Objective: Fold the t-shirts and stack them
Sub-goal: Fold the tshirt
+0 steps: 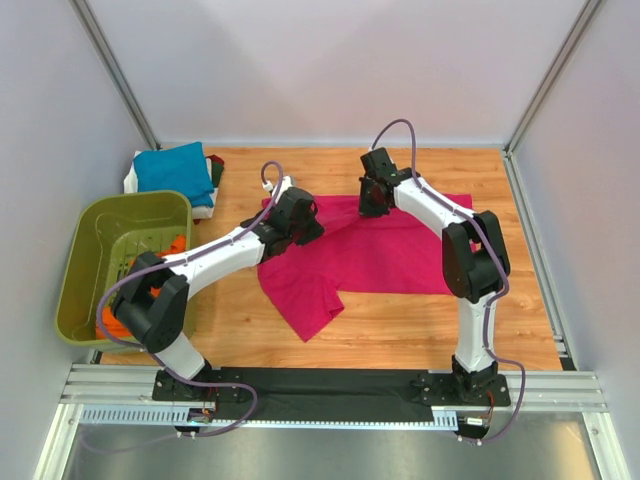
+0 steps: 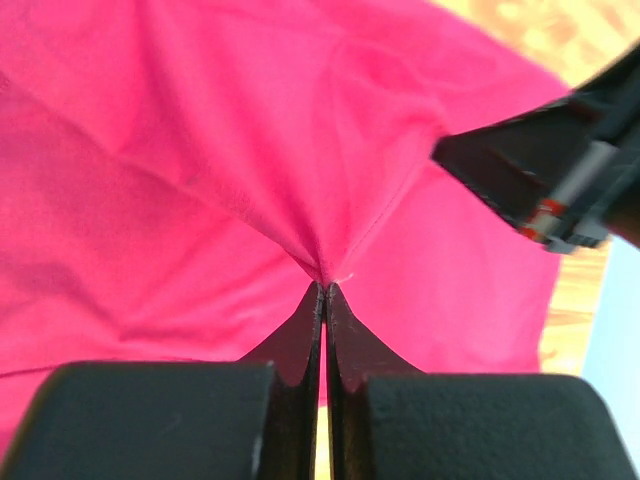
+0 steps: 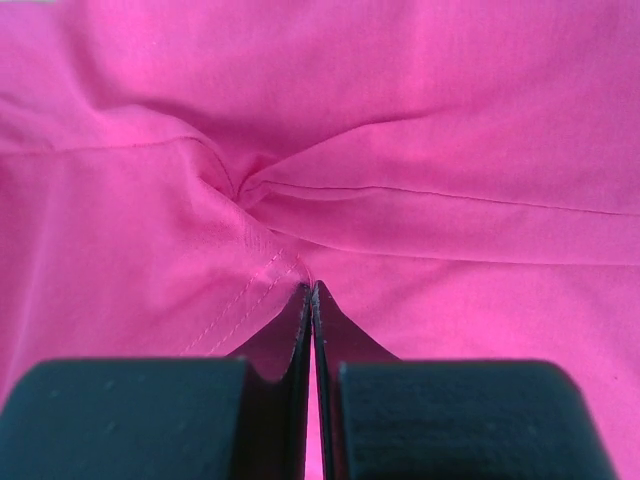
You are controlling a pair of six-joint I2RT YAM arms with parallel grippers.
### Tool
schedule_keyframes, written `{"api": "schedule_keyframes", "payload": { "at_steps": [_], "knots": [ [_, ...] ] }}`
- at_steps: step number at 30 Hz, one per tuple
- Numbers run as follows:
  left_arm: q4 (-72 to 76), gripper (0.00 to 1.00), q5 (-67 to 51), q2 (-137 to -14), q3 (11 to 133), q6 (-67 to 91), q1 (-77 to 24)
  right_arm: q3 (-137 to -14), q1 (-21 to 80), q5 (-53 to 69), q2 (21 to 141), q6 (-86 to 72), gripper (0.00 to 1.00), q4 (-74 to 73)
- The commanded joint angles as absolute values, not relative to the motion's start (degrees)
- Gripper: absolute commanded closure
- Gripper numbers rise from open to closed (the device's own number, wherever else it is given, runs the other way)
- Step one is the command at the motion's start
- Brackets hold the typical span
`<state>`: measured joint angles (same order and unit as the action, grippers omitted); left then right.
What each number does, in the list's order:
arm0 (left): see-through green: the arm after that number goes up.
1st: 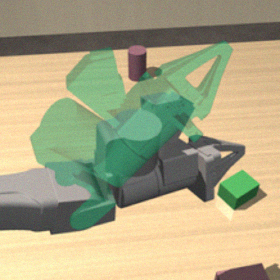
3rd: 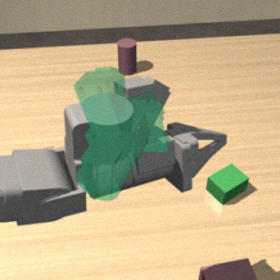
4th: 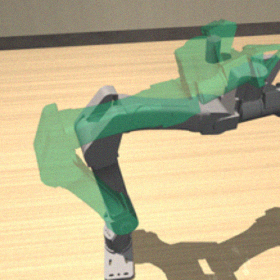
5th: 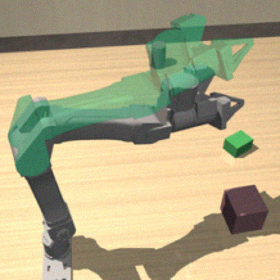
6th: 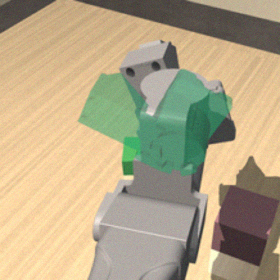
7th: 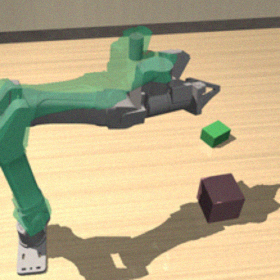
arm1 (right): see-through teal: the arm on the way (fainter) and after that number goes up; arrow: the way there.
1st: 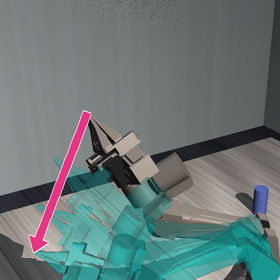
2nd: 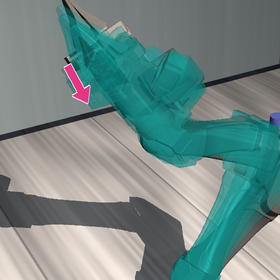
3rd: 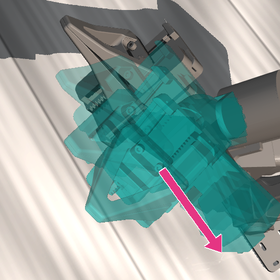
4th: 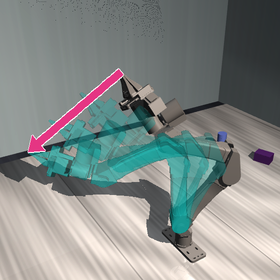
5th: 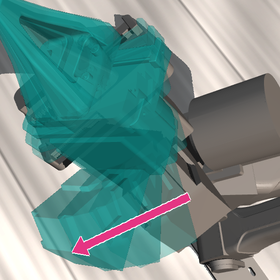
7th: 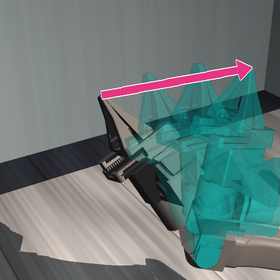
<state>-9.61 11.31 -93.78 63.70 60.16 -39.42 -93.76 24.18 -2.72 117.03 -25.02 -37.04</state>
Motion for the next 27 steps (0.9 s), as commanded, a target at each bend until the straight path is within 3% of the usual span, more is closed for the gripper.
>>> {"api": "schedule_keyframes", "payload": {
  "at_steps": [1, 11, 27],
  "knots": [
    [-12.6, 1.00, 13.8, -89.5, 64.9, 60.0, -39.8, -96.4, 23.9, -2.7, 117.2, -24.0, 1.00, -35.9],
    [-16.8, 1.00, 16.3, -84.1, 62.1, 58.9, -40.8, -95.2, 23.8, -2.3, 116.8, -24.9, 1.00, -36.1],
    [-16.5, 1.00, 14.2, -86.3, 55.7, 60.1, -41.4, -85.3, 24.1, -0.8, 112.5, -25.8, 1.00, -37.0]
  ]
}}
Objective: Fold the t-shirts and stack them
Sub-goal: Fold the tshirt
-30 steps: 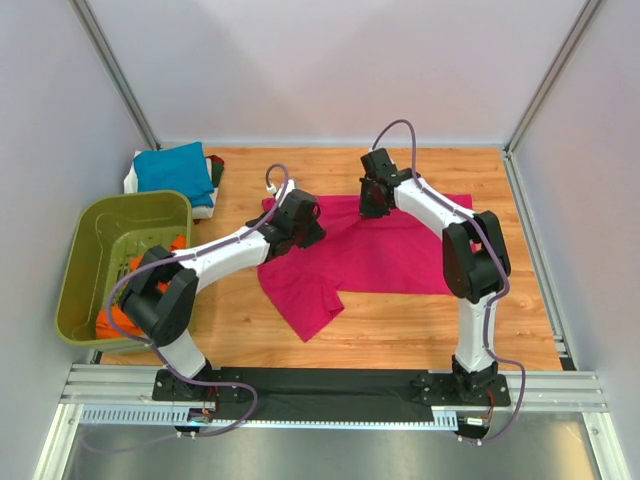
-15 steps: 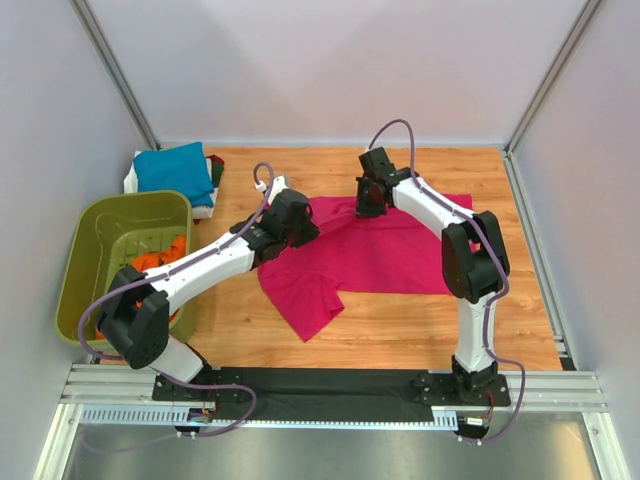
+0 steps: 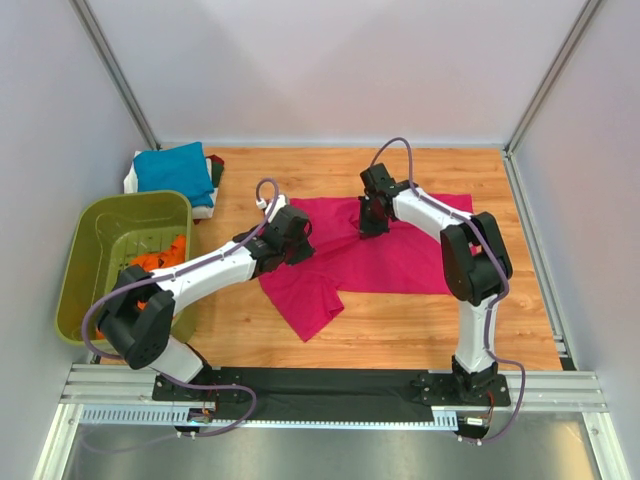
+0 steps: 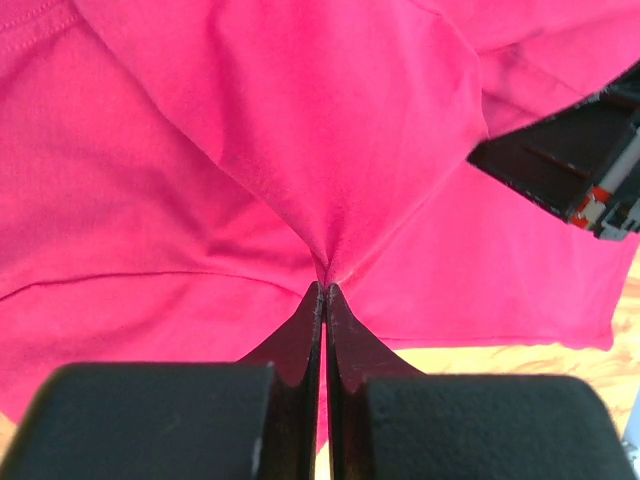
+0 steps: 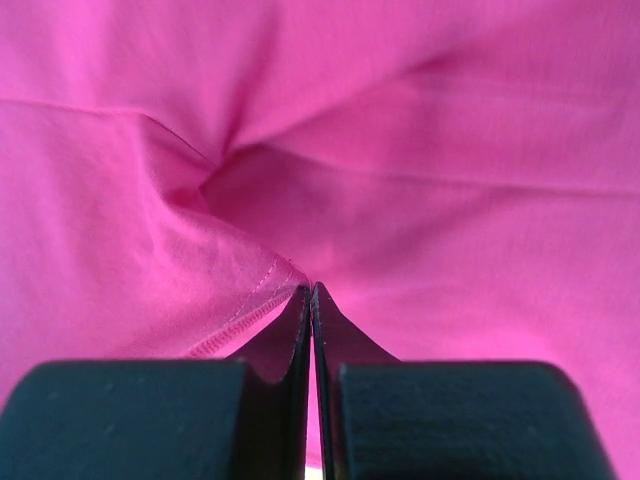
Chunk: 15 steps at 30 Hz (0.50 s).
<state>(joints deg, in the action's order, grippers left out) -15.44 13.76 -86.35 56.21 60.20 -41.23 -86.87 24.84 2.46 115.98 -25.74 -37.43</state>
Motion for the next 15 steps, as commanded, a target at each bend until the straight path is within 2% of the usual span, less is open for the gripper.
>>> {"api": "schedule_keyframes", "payload": {
  "at_steps": [1, 15],
  "knots": [
    [-16.3, 1.00, 13.7, -86.5, 55.5, 60.0, -41.3, -84.6, 24.1, -0.9, 112.4, -25.8, 1.00, -37.0],
    [-16.1, 1.00, 13.5, -88.3, 54.0, 59.2, -41.3, -81.7, 24.3, 1.8, 109.8, -27.0, 1.00, -40.0]
  ]
}}
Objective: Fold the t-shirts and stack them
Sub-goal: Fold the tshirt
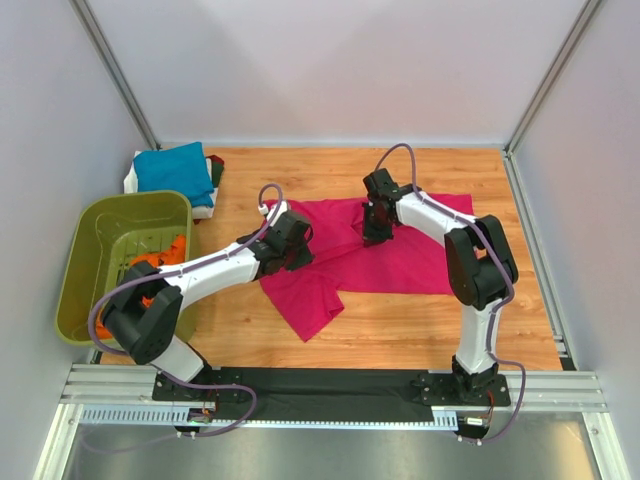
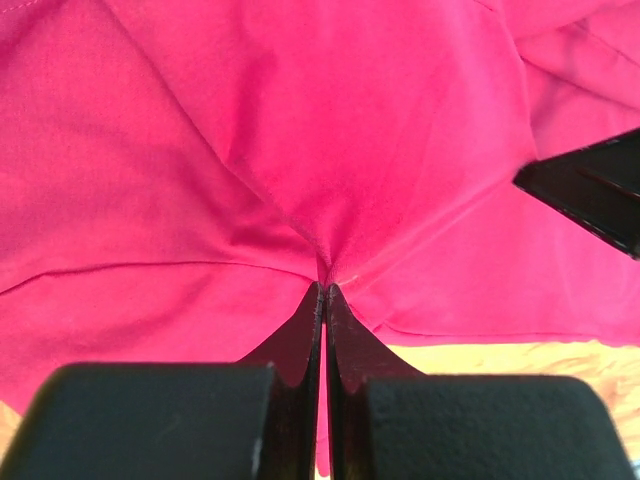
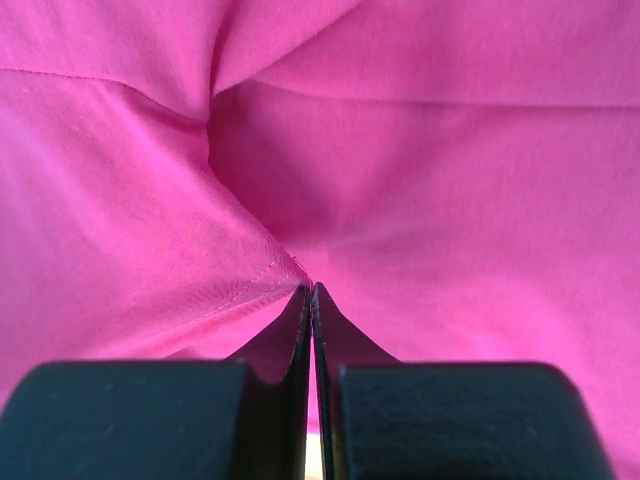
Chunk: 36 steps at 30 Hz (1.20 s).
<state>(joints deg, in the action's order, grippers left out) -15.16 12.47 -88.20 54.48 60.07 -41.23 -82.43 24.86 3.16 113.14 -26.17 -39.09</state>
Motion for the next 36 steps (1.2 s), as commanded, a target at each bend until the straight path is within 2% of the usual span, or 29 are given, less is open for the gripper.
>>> {"api": "schedule_keyframes", "payload": {
  "at_steps": [1, 6, 7, 8, 9, 10, 11, 12, 16, 18, 22, 23, 24, 25, 27, 31, 36],
  "knots": [
    [-15.9, 1.00, 13.5, -88.2, 53.9, 59.2, -41.3, -81.4, 24.4, 1.9, 109.8, -27.1, 1.00, -39.8],
    [-15.1, 1.00, 12.3, -89.4, 53.9, 57.9, -41.3, -81.2, 24.4, 2.6, 110.7, -26.8, 1.00, -39.9],
    [-14.9, 0.89, 11.9, -89.6, 53.8, 57.7, -41.3, -81.6, 24.5, 3.1, 111.0, -26.3, 0.97, -40.7],
    [-15.1, 0.82, 11.9, -89.4, 53.9, 57.5, -41.4, -82.2, 24.4, 3.5, 111.3, -25.8, 0.92, -41.0],
    [-15.3, 0.61, 12.1, -89.0, 54.1, 57.3, -41.3, -83.0, 24.5, 3.8, 111.2, -25.5, 0.77, -41.4],
    [-15.1, 0.53, 12.9, -87.8, 54.3, 56.0, -41.3, -83.5, 24.4, 4.1, 111.0, -25.1, 0.69, -41.7],
    [-15.6, 0.48, 13.5, -87.2, 54.8, 55.3, -40.9, -84.1, 24.5, 4.5, 110.5, -23.8, 0.52, -42.0],
    [-15.8, 0.41, 13.9, -86.4, 56.0, 54.4, -40.4, -86.3, 24.5, 4.7, 110.2, -23.3, 0.45, -43.1],
    [-14.5, 0.37, 11.9, -84.1, 61.0, 48.2, -35.4, -93.9, 23.9, 4.2, 108.0, -21.1, 0.30, -46.4],
    [-14.0, 0.37, 11.0, -85.2, 65.1, 44.1, -31.5, -96.4, 22.4, 3.3, 106.6, -21.3, 0.28, -46.6],
    [-13.5, 0.39, 4.1, -95.3, 73.9, 39.2, -25.7, -100.9, 17.6, 0.5, 107.0, -23.5, 0.39, -43.9],
    [-13.4, 0.40, 3.4, -97.3, 77.0, 38.0, -24.4, -101.2, 15.6, 0.4, 108.2, -24.0, 0.48, -43.1],
    [-13.1, 0.41, 3.1, -100.7, 78.2, 37.6, -24.1, -101.2, 14.6, 0.1, 108.8, -24.8, 0.53, -42.5],
    [-13.0, 0.42, 3.2, -102.3, 79.4, 37.4, -23.8, -100.7, 13.7, -2.1, 109.9, -25.0, 0.63, -42.0],
    [-12.3, 0.44, 3.1, -106.5, 82.3, 36.9, -23.7, -100.1, 11.8, -4.0, 111.1, -25.5, 0.70, -41.0],
    [-13.4, 0.53, 2.1, -112.1, 85.8, 38.3, -23.7, -96.7, 9.6, -6.9, 113.8, -24.5, 0.79, -39.5],
    [-15.1, 0.66, 4.5, -116.2, 85.9, 40.3, -23.5, -95.2, 6.9, -7.0, 117.2, -24.2, 0.83, -38.2]
  ]
}}
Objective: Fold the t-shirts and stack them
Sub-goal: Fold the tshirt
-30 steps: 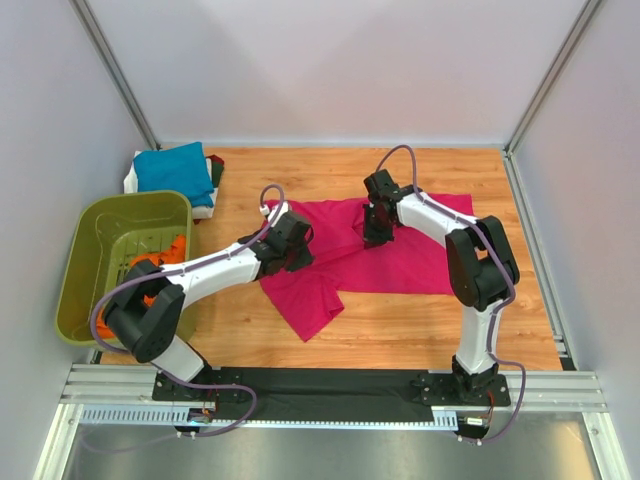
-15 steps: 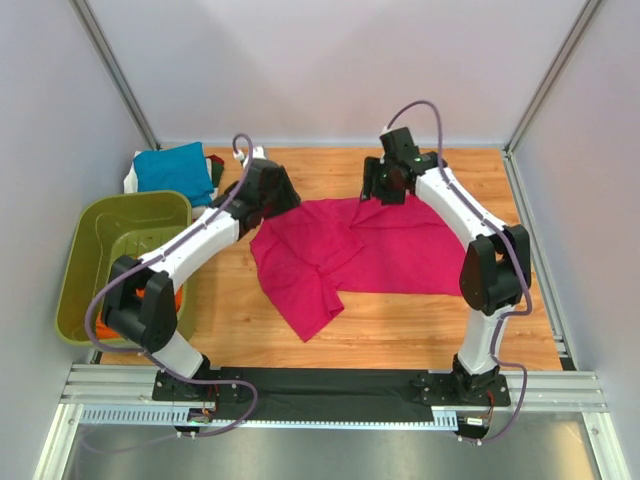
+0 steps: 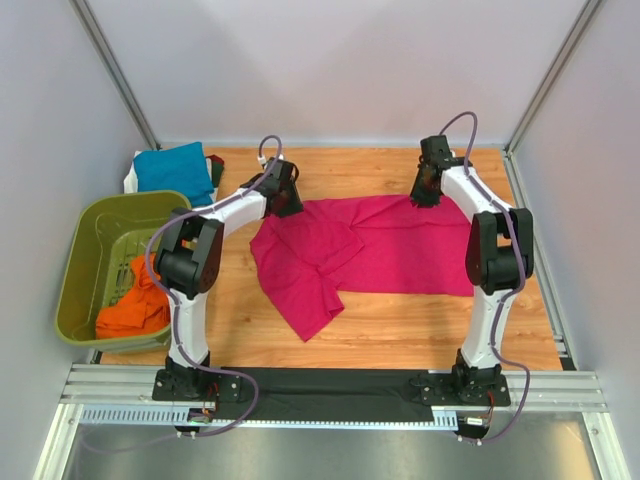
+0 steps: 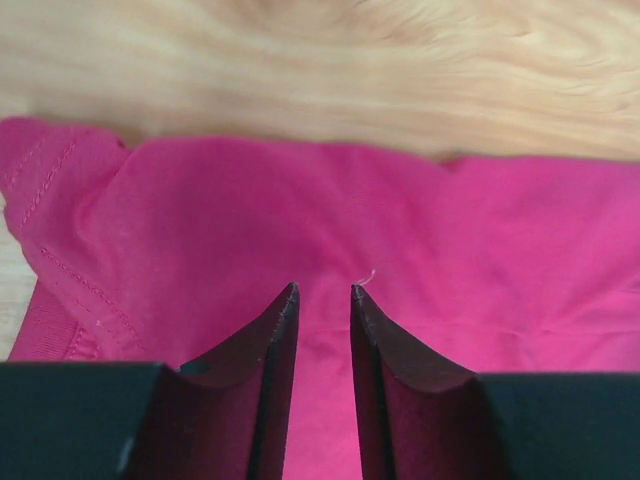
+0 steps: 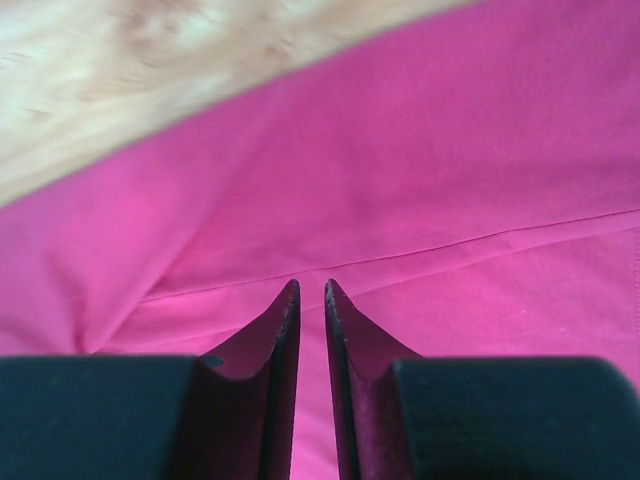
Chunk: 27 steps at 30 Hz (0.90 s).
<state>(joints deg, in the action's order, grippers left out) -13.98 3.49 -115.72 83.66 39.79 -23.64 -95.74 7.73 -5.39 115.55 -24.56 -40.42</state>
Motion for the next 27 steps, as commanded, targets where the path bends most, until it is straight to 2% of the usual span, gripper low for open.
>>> {"api": "schedule_keyframes", "payload": {
  "at_steps": [1, 6, 27],
  "knots": [
    [-15.5, 0.67, 4.9, -116.7, 86.0, 41.0, -23.1, -95.0, 6.5, -6.9, 118.0, -24.1, 0.83, -38.1],
    [-16.2, 0.70, 7.6, -118.5, 85.2, 42.5, -21.2, -94.2, 5.1, -7.2, 120.2, -23.6, 0.87, -37.4],
    [-20.1, 0.71, 12.2, -124.5, 89.0, 45.2, -14.6, -88.9, -1.7, -7.6, 122.3, -22.5, 0.97, -37.4]
  ]
}}
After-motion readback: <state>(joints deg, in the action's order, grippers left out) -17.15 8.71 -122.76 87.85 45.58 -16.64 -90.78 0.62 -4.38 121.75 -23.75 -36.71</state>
